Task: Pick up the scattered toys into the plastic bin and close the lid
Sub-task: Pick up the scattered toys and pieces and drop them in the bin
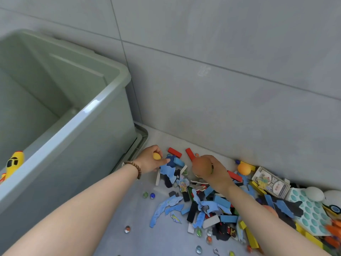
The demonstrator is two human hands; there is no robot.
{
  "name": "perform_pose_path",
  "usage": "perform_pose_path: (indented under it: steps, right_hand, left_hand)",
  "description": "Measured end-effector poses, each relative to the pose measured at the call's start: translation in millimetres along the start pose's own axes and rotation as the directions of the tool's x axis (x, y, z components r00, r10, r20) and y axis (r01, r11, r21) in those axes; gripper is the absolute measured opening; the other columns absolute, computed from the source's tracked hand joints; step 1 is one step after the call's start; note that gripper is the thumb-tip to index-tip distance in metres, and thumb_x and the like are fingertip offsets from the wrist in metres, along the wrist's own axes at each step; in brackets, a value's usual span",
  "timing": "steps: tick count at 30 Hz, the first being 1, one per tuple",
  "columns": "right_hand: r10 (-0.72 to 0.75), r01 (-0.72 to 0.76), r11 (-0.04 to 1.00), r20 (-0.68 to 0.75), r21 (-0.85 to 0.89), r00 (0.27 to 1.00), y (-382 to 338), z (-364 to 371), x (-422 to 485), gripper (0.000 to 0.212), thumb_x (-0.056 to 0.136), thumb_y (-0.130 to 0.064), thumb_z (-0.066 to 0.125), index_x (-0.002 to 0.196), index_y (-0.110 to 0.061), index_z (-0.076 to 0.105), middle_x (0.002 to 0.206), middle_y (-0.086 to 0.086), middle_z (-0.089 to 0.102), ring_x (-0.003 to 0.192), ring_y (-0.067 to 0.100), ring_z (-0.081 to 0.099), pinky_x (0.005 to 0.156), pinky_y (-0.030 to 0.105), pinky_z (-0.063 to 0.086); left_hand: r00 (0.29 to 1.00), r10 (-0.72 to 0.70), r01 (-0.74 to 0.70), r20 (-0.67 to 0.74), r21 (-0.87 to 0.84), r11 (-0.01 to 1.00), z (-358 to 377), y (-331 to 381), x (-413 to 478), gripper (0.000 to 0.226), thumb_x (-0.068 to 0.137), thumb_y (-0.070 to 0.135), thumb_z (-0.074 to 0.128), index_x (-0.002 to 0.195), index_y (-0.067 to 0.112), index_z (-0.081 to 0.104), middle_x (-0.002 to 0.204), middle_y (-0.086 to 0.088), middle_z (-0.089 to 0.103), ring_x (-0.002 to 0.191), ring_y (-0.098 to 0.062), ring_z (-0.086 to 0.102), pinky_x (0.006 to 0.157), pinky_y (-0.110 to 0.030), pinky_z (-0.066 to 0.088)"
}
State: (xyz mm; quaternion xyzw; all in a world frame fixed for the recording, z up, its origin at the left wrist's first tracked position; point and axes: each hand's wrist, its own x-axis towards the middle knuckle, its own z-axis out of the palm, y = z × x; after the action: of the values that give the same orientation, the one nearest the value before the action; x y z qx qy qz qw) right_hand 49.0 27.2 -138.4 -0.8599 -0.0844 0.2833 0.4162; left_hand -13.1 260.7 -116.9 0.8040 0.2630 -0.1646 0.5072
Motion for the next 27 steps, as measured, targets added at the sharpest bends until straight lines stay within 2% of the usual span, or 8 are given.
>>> perform_pose_path:
  steps: [3,6,9,13,16,21,24,27]
  right_hand:
    - [-0.026,0.024,0.995,-0.022,-0.095,0.999,2.3,7.0,3.9,0.040,0.083,-0.029,0.064,0.119,-0.030,0.047,0.095,-0.011,0.051,0.096,0.011,0.056,0.069,0.019,0.042]
    - [-0.013,0.013,1.000,-0.010,0.010,1.000,2.7,7.2,0.0,0.050,0.077,-0.023,0.074,0.120,-0.026,0.049,0.113,-0.004,0.051,0.105,0.014,0.049,0.088,0.026,0.044]
    - [-0.032,0.032,0.998,0.005,0.048,0.999,3.1,8.5,0.0,0.052,0.075,-0.020,0.077,0.119,-0.026,0.049,0.119,-0.001,0.051,0.108,0.016,0.049,0.093,0.028,0.043]
    - [-0.044,0.042,0.995,0.014,0.088,0.999,0.3,12.8,2.8,0.057,0.074,-0.018,0.077,0.122,-0.026,0.049,0.127,-0.006,0.050,0.110,0.012,0.048,0.097,0.027,0.043]
    - [-0.052,0.049,0.995,0.034,0.083,0.998,-4.6,14.7,1.9,0.058,0.077,-0.015,0.075,0.127,-0.023,0.047,0.124,-0.013,0.045,0.109,0.007,0.044,0.094,0.021,0.038]
    - [-0.053,0.050,0.992,0.025,0.114,0.998,-6.7,17.5,0.8,0.053,0.077,-0.015,0.075,0.122,-0.025,0.048,0.122,-0.013,0.045,0.109,0.007,0.043,0.091,0.019,0.036]
    - [-0.051,0.050,0.989,-0.001,0.142,0.999,-9.9,13.6,-1.7,0.051,0.076,-0.015,0.076,0.119,-0.024,0.050,0.117,-0.012,0.051,0.104,0.007,0.048,0.086,0.016,0.040]
    - [-0.048,0.061,0.972,-0.061,0.227,0.997,-27.3,-2.1,-8.8,0.038,0.078,-0.009,0.073,0.108,-0.021,0.053,0.095,-0.015,0.055,0.087,0.005,0.053,0.067,0.009,0.043]
  left_hand:
    - [0.999,0.038,-0.034,-0.030,0.122,0.992,5.9,-4.2,6.5,0.030,0.076,0.032,0.075,0.077,0.019,0.049,0.081,0.000,0.057,0.070,-0.013,0.054,0.060,-0.027,0.052]
    - [0.995,0.090,-0.078,-0.050,0.217,0.973,8.6,-7.3,9.5,0.029,0.076,0.033,0.075,0.079,0.021,0.049,0.082,0.005,0.054,0.075,-0.013,0.051,0.064,-0.025,0.046]
    - [0.995,0.093,-0.087,-0.026,0.188,0.978,10.4,-10.5,11.0,0.034,0.076,0.036,0.074,0.097,0.019,0.053,0.089,0.005,0.053,0.077,-0.010,0.050,0.059,-0.021,0.041]
    - [0.993,0.120,-0.117,-0.008,0.173,0.978,14.9,-13.2,13.0,0.039,0.076,0.035,0.075,0.108,0.023,0.059,0.102,0.007,0.056,0.091,-0.010,0.051,0.074,-0.021,0.041]
    - [0.992,0.128,-0.124,-0.021,0.134,0.983,18.2,-14.4,13.2,0.033,0.075,0.032,0.076,0.102,0.022,0.061,0.101,0.009,0.058,0.093,-0.010,0.054,0.078,-0.021,0.043]
    - [0.997,0.078,-0.074,-0.029,0.113,0.991,22.8,-21.8,15.6,0.032,0.074,0.036,0.077,0.099,0.023,0.062,0.098,0.005,0.064,0.090,-0.013,0.058,0.080,-0.026,0.050]
    - [0.993,0.108,-0.104,-0.049,0.078,0.991,21.1,-19.3,10.6,0.030,0.073,0.036,0.077,0.092,0.021,0.059,0.091,0.005,0.063,0.084,-0.013,0.058,0.071,-0.024,0.049]
    - [0.986,0.105,-0.116,-0.127,-0.080,0.990,13.5,-0.5,-4.5,0.034,0.073,0.034,0.078,0.089,0.016,0.054,0.083,0.001,0.061,0.072,-0.013,0.057,0.056,-0.020,0.045]
